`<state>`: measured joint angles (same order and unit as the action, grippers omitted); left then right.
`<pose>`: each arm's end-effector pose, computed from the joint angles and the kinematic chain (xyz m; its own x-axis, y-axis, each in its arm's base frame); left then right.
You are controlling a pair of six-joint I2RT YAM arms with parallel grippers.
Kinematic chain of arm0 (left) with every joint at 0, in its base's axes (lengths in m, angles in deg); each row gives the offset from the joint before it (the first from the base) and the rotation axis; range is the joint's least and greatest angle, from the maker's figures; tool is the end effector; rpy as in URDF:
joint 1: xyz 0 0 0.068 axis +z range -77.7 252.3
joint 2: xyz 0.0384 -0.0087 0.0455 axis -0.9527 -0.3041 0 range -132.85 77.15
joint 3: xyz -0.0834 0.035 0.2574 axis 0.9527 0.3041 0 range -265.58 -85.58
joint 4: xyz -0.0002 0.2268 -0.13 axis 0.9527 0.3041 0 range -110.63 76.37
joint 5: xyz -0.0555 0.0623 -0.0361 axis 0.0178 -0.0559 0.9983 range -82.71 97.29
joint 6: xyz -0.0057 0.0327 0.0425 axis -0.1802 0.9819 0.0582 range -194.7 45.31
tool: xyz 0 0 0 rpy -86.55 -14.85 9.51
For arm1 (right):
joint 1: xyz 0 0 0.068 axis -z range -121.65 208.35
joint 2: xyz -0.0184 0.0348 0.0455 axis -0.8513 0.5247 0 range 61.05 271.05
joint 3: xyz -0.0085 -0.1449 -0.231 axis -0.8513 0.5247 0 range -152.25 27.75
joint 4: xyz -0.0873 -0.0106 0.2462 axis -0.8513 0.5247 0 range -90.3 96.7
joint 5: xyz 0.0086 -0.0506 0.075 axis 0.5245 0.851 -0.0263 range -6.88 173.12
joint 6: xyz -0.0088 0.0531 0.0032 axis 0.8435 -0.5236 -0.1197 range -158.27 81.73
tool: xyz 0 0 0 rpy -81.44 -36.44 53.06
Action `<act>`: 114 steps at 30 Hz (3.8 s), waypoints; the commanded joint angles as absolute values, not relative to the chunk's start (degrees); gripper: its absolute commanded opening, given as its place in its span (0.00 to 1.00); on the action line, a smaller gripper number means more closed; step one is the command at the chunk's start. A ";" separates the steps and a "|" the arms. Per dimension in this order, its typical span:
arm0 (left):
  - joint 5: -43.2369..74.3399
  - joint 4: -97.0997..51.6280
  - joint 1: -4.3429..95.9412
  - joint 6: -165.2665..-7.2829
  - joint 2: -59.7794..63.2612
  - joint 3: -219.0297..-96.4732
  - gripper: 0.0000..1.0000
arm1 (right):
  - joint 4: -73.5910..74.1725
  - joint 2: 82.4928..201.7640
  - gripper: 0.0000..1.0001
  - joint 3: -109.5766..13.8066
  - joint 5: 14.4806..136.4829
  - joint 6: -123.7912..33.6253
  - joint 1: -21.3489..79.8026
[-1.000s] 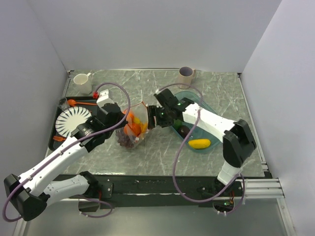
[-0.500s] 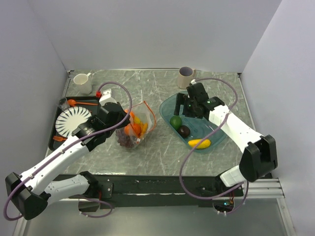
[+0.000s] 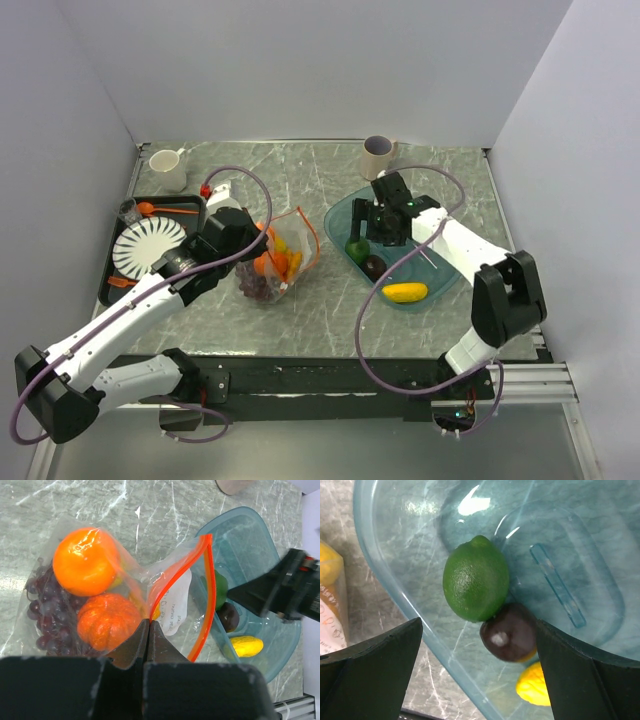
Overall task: Place the food in the zip-top bag and seal the zipper
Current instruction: Pick up the fake fruit from the bin.
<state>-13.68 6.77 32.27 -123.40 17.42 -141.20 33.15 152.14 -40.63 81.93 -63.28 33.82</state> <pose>0.1820 -0.1362 0.3277 -0.5399 -0.4627 -0.7031 -0.0586 0.8540 -0.5170 0.3046 0.1399 0.2472 -0.8648 0.0700 -0.4972 -0.0662 0.9657 0.2511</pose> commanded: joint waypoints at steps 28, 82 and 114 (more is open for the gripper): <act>-13.02 4.77 32.48 -121.63 20.11 -141.04 0.01 | 28.96 163.09 0.69 -43.09 77.84 -65.16 33.74; -11.43 4.77 32.48 -122.51 17.20 -141.57 0.01 | 26.15 146.30 0.39 -37.91 77.06 -66.22 33.74; -8.53 3.97 32.48 -122.42 16.77 -140.86 0.01 | 23.70 133.82 0.36 -37.56 67.83 -69.64 26.01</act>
